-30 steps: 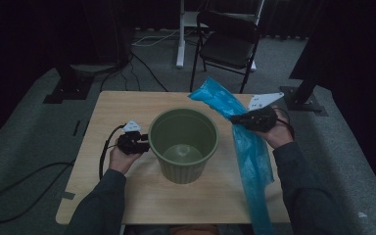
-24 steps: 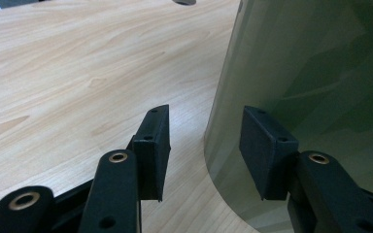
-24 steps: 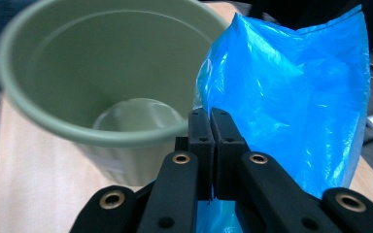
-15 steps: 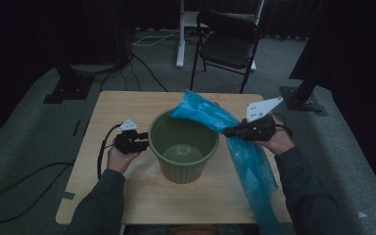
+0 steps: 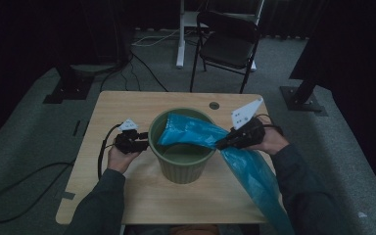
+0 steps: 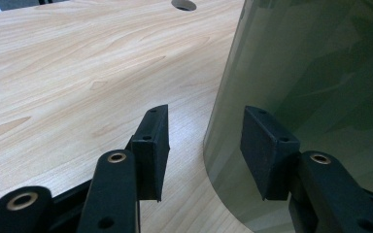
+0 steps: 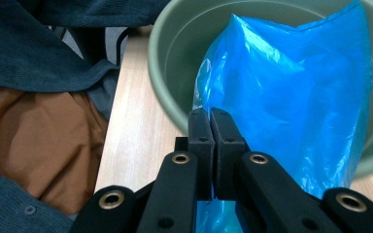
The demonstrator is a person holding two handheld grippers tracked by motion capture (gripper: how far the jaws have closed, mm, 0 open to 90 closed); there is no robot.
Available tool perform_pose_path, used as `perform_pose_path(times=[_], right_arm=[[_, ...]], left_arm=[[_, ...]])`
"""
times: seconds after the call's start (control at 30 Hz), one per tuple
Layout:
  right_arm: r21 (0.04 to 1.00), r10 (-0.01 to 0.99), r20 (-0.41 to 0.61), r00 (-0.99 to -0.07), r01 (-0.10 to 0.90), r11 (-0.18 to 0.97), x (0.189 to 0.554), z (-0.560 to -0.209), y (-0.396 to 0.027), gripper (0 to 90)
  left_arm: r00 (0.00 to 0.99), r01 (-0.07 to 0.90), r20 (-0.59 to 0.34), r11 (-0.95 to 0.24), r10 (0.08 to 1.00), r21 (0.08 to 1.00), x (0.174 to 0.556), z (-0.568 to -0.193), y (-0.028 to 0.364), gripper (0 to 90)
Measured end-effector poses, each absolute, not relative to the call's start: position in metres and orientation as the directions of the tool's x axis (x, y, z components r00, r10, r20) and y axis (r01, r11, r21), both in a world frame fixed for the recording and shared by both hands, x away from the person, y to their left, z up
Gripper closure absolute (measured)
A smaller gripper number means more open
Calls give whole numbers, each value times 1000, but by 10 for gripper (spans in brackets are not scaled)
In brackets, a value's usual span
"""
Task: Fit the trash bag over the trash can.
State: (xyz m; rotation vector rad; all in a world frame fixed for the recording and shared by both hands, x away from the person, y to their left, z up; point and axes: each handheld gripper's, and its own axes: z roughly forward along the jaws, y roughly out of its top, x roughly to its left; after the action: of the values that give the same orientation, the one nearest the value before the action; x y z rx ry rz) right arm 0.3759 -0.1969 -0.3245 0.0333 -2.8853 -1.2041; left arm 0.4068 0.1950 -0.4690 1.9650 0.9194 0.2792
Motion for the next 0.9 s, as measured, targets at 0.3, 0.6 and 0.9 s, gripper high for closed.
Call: perform_pose_path(times=[0.3,0.6,0.9], right_arm=[[690,-13,-7,-1000,-14,723,396,-330,-158,859],[730,83,-21,-996,42,682,415,-341,-135,865],[803,183,-65,-981,57,593,411,-331,-145,547]], left_arm=[[694,492,-170,-289,699,822,406,-468,197,534],[697,492,-173,-288,696,821,406,-468,196,533],[696,493,-179,-282,696,823,406,-469,197,533]])
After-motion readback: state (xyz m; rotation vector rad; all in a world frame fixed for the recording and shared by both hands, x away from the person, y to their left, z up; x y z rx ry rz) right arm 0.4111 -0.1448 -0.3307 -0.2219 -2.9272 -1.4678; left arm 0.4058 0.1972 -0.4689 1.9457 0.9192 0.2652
